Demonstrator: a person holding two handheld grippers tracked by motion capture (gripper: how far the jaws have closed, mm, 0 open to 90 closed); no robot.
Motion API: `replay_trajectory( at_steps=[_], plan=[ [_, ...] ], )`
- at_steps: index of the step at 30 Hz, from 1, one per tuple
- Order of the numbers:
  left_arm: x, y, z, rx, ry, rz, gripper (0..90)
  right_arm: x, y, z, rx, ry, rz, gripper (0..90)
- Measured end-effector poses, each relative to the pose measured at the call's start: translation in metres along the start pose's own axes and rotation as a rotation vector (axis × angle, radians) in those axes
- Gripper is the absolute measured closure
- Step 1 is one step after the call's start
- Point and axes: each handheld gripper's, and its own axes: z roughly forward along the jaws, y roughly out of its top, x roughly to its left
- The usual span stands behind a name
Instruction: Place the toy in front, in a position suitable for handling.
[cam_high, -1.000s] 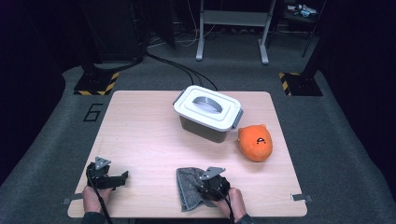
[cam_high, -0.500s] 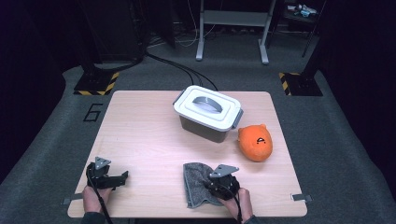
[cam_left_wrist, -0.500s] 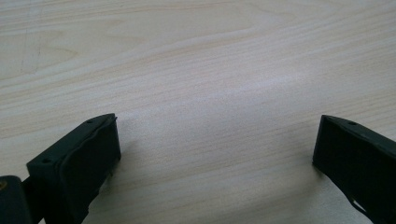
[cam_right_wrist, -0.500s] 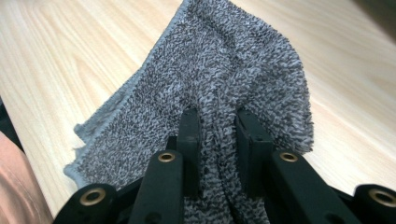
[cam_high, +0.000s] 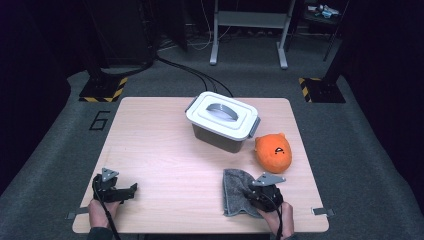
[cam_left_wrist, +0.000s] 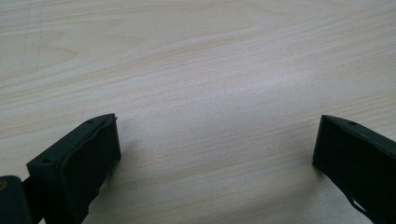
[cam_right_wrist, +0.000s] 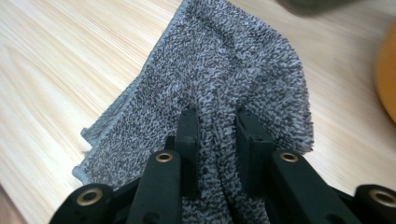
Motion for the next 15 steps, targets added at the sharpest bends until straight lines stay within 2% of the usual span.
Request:
replay_trajectory(
  at_steps=[6,9,11,13,14,15],
  plan=[
    [0.000,0.000,0.000,0.000,0.000,0.000,0.4,-0.013,-0.014,-0.003,0.031,-0.018,0.035,69.9],
    [0.000,0.000,0.000,0.000,0.001,0.000,0.4,-0.018,-0.021,0.002,0.053,-0.017,0.040,64.3],
    [0.000,0.000,0.000,0.000,0.001,-0.001,0.4,-0.018,-0.025,0.007,0.090,-0.010,0.061,53.3],
    [0.000,0.000,0.000,0.000,0.003,0.000,0.4,-0.021,-0.028,0.009,0.082,-0.001,0.059,38.6],
    [0.000,0.000,0.000,0.001,0.003,0.001,0.4,-0.021,-0.027,0.009,0.081,-0.012,0.064,30.2],
    [0.000,0.000,0.000,0.000,0.005,0.001,0.4,-0.020,-0.027,0.008,0.075,-0.010,0.080,24.1]
  ],
)
